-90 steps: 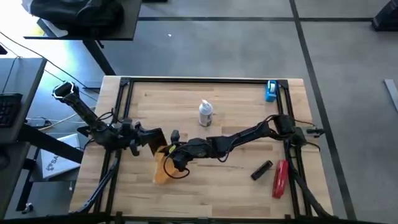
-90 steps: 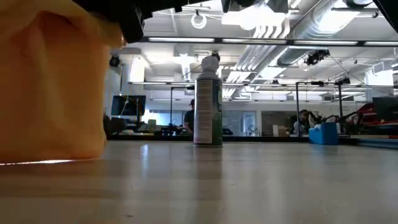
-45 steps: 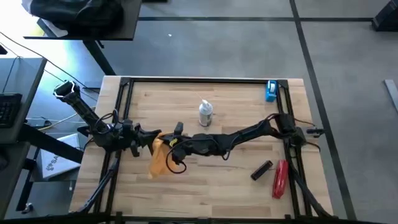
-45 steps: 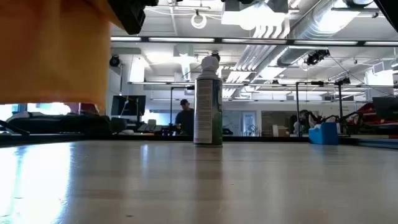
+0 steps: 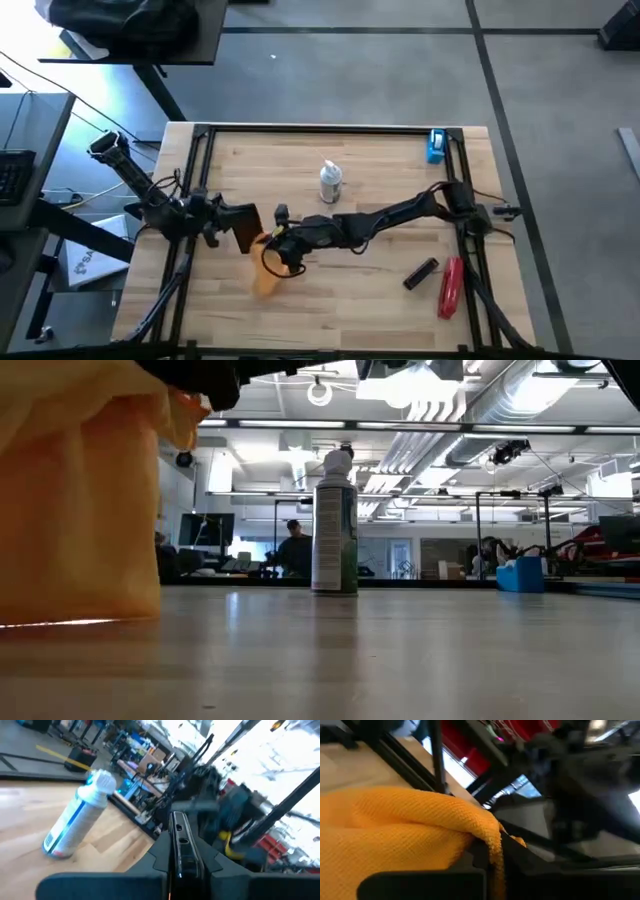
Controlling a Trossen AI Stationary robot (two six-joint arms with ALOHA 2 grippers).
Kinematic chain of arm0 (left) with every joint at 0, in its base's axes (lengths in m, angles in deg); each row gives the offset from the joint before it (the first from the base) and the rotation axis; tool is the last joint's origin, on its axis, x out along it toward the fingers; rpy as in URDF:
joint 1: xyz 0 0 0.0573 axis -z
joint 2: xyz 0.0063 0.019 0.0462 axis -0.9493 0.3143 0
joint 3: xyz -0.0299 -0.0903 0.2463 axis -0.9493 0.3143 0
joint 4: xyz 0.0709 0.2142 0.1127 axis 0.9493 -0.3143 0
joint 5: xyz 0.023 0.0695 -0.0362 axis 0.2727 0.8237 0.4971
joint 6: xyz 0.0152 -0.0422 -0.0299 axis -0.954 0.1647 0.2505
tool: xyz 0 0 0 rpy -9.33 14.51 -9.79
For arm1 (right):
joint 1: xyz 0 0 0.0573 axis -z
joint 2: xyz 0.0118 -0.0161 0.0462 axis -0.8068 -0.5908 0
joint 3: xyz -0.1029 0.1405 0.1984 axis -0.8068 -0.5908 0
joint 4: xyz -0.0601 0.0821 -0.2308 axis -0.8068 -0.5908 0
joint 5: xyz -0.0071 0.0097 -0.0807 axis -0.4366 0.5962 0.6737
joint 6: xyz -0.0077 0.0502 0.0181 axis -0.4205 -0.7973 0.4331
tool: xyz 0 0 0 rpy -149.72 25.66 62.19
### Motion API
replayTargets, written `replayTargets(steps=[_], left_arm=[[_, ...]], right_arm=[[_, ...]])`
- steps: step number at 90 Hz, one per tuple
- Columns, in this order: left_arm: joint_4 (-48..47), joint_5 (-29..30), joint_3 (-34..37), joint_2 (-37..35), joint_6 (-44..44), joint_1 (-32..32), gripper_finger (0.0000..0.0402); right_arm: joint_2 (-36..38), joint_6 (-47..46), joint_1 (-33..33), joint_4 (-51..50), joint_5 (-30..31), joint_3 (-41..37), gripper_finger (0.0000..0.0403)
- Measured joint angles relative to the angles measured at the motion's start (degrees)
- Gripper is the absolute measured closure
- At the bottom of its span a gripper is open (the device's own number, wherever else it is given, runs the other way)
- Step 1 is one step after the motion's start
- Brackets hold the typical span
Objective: Apply microfiber cloth
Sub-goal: Wipe the front of the cellphone with the yellow microfiber cloth
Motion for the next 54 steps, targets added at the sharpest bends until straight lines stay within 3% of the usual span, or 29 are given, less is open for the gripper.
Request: replayTargets(steps=[22, 54], left_arm=[[0.87, -2.08, -0.5, -1.01, -1.74, -0.33, 0.039], [0.02, -2.9, -0.53, -0.35, 0.22, -0.33, 0.039]], right_arm=[[-0.01, 2.11, -0.38, 2.55, 1.29, -0.04, 0.0403], [-0.09, 24.94, 0.01, 13.49, 12.15, -0.04, 0.0403]])
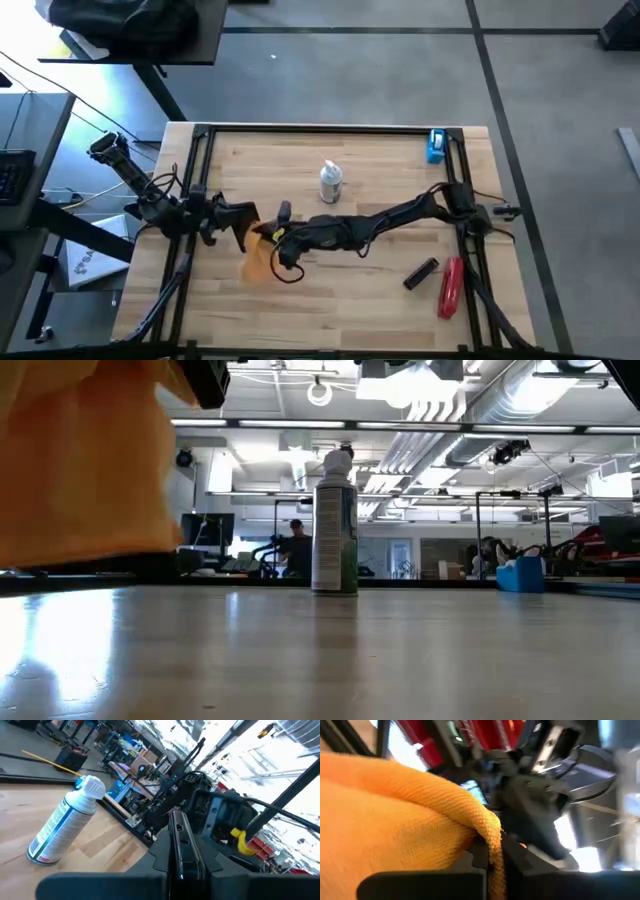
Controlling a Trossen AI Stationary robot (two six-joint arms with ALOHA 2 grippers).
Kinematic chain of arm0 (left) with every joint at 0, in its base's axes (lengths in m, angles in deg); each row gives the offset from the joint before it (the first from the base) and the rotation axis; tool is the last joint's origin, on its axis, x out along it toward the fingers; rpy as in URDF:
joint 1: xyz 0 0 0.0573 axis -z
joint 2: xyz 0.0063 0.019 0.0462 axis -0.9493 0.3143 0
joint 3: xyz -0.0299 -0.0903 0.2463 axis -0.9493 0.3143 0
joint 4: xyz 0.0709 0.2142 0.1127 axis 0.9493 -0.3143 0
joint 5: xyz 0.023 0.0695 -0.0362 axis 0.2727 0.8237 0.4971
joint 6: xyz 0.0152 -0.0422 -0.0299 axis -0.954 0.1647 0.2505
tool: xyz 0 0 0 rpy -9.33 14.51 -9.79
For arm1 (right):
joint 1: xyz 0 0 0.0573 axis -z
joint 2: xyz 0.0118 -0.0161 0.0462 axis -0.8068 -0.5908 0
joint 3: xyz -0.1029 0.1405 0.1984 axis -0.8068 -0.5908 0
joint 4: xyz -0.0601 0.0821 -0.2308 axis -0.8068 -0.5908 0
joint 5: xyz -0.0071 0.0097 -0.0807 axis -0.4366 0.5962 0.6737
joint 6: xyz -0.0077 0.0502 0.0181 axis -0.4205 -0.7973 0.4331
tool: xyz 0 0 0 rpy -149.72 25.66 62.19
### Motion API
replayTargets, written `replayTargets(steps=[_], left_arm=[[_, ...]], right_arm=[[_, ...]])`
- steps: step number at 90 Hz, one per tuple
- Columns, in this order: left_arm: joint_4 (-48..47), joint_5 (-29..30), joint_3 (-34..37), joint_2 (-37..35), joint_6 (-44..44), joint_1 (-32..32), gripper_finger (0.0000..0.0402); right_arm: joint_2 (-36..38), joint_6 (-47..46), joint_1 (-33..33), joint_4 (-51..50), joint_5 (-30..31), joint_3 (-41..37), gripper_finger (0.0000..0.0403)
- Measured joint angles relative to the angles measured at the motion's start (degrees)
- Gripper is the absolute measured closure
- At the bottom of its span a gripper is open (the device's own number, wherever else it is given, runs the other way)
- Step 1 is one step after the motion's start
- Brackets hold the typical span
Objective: Apply microfiber cloth
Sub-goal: Wipe the front of the cellphone with the yellow microfiber cloth
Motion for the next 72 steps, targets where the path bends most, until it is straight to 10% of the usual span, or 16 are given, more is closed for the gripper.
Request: replayTargets(steps=[72], left_arm=[[9.56, -0.92, 0.11, 3.52, -1.1, -8.76, 0.039]], right_arm=[[-3.35, -19.2, 2.12, -8.44, -12.27, 5.74, 0.0403]])
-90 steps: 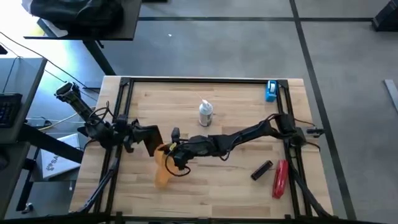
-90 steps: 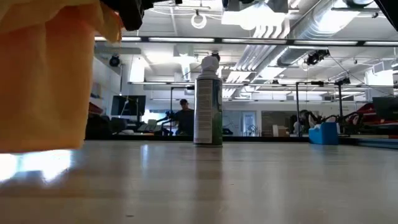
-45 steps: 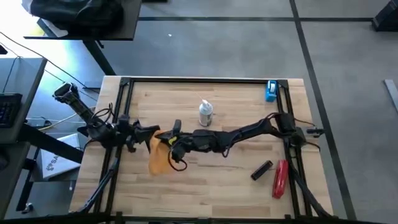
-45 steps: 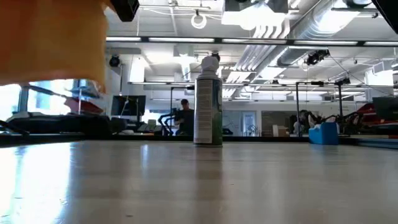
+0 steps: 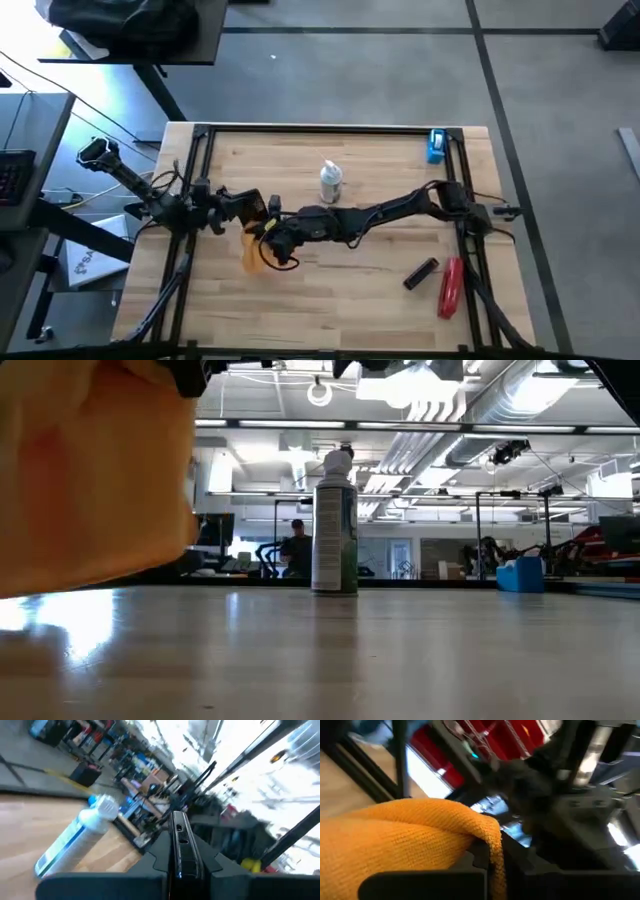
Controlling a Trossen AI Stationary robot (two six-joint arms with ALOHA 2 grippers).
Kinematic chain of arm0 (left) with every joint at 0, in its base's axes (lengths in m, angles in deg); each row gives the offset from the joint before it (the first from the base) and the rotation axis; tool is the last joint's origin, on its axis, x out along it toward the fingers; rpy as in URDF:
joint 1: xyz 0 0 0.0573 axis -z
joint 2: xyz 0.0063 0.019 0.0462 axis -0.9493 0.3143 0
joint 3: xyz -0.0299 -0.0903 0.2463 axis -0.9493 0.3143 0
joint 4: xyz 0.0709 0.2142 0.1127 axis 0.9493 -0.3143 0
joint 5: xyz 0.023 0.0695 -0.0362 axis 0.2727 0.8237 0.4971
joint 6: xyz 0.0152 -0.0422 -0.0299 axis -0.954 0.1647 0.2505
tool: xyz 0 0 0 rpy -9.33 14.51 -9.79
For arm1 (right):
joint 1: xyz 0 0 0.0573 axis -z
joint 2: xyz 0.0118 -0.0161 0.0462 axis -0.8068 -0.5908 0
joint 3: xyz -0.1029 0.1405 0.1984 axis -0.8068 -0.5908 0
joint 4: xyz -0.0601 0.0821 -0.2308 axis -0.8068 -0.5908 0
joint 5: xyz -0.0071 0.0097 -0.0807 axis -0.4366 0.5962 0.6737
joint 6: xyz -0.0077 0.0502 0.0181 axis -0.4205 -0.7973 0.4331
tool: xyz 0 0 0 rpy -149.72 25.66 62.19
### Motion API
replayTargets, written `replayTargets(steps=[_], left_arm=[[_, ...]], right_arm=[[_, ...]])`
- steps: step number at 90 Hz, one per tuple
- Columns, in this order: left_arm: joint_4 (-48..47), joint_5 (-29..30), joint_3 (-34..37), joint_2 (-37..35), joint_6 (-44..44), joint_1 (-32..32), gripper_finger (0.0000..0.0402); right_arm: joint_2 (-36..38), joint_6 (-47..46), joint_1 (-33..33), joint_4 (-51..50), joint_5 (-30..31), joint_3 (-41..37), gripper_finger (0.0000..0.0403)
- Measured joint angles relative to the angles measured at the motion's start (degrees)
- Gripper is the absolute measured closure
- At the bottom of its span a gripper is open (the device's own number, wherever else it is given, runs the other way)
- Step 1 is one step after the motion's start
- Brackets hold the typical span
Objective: Apply microfiber cloth
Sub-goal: Wipe the front of the cellphone with the yellow microfiber cloth
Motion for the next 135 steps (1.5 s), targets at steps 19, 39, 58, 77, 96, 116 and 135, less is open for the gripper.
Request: replayTargets(steps=[19, 39, 58, 77, 96, 116, 135], left_arm=[[4.56, 1.72, 0.0, -0.45, -3.31, -0.02, 0.039], [5.01, 2.35, -0.09, 0.35, -3.51, -0.02, 0.039], [4.47, 2.22, -0.09, 1.16, -2.66, 0.09, 0.039], [4.33, 0.52, -0.09, -4.72, -7.37, 0.27, 0.039], [4.45, 1.1, -0.09, -9.19, -11.59, 0.26, 0.039], [3.96, -1.16, -0.17, -10.72, -11.72, 0.69, 0.039], [1.75, 4.61, -0.17, -10.96, -14.52, 2.35, 0.039]], right_arm=[[-0.36, -0.18, -1.27, -1.72, 0.76, -0.14, 0.0403], [-0.4, 3.7, -1.01, 1.84, 4.76, -0.2, 0.0403], [-0.16, 14.32, -0.22, 9.97, 12.34, -0.21, 0.0403], [1.5, 14.09, -0.2, 7.53, 10.8, -0.05, 0.0403], [1.35, 5.13, -0.42, -2.34, 5.86, -0.12, 0.0403], [1.41, 9.18, -1.68, -2.32, 8.48, -0.32, 0.0403], [3.46, 8.73, -2.53, -1.49, 3.15, -0.27, 0.0403]])
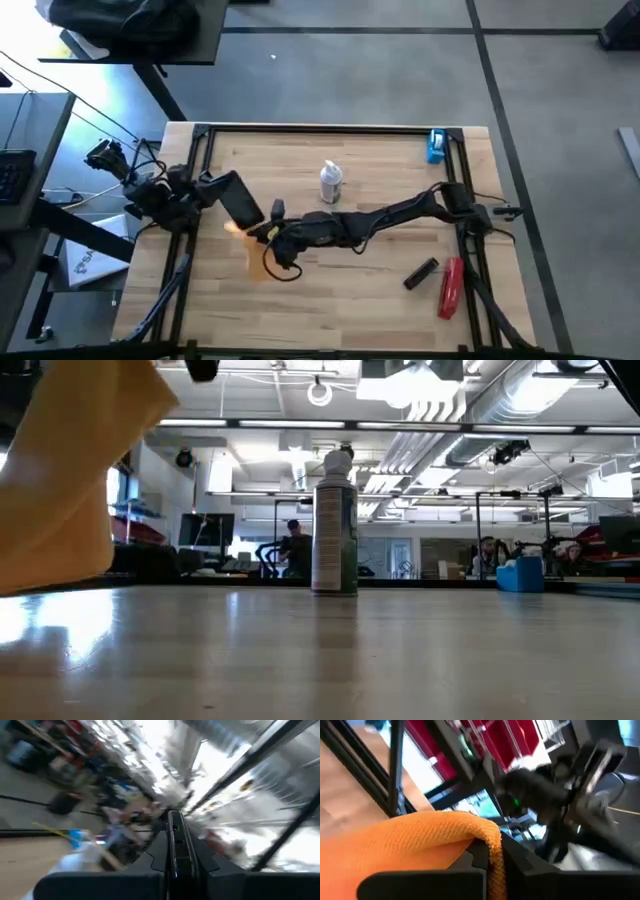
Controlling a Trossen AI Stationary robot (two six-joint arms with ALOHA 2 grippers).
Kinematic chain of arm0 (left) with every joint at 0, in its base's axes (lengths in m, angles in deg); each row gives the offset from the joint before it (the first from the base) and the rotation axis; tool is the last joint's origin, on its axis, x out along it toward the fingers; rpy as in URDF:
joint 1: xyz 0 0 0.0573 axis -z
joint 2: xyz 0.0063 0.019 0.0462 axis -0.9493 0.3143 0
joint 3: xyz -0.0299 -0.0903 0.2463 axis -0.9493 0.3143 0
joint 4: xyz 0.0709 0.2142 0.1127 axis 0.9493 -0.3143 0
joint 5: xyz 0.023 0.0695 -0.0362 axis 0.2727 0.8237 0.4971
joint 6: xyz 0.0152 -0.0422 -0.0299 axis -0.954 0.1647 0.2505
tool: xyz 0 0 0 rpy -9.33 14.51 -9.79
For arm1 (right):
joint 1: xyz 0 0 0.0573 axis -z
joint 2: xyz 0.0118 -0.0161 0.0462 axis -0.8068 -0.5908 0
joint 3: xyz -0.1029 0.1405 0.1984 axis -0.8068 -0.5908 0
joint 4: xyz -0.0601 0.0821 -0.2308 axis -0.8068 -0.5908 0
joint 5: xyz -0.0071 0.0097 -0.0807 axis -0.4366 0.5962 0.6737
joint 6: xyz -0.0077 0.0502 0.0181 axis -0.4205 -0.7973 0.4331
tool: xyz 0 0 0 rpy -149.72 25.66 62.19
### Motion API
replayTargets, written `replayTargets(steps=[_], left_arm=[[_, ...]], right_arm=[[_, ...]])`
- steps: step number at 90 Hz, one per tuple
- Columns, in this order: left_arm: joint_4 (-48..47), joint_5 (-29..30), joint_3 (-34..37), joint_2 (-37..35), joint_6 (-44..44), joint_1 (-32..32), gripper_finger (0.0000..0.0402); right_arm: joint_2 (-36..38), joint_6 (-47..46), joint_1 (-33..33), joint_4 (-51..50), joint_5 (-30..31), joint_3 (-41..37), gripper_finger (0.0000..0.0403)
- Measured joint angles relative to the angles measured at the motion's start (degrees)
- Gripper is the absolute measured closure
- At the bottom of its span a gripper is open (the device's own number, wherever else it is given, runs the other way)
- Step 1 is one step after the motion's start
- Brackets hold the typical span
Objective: Apply microfiber cloth
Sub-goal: Wipe the front of the cellphone with the yellow microfiber cloth
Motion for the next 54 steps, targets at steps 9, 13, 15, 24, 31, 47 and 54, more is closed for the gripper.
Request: replayTargets(steps=[9, 13, 15, 24, 31, 47, 54], left_arm=[[0.47, 0.98, 0.02, -0.8, -1.23, 0.73, 0.039], [0.69, 1.4, 0.02, -1.04, -1.23, 0.9, 0.039], [0.62, 1.33, 0.02, -1.1, -1.1, 0.98, 0.039], [0.06, -0.98, 0.04, -1.04, 0.02, 1.76, 0.039], [-0.4, -0.76, 0.04, -0.77, 0.07, 2.07, 0.039], [-1.99, -0.61, 0.11, 0.71, 2.57, 3.11, 0.039], [-2.79, -0.01, 0.13, 1.46, 4.02, 3.11, 0.039]], right_arm=[[0.31, -0.44, -0.61, -0.97, -0.05, 0.02, 0.0403], [0.31, 0.69, -0.94, -0.97, 2.0, 0.02, 0.0403], [0.31, 1.64, -0.99, -0.94, 3.66, 0.02, 0.0403], [0.36, 5.92, -1.05, -0.91, 11.19, 0.04, 0.0403], [0.38, 6.89, -0.45, -0.98, 13.73, 0.04, 0.0403], [0.42, 8.67, 0.69, 0.93, 14.23, 0.11, 0.0403], [0.45, 9.18, 1.29, 1.37, 14.43, 0.11, 0.0403]])
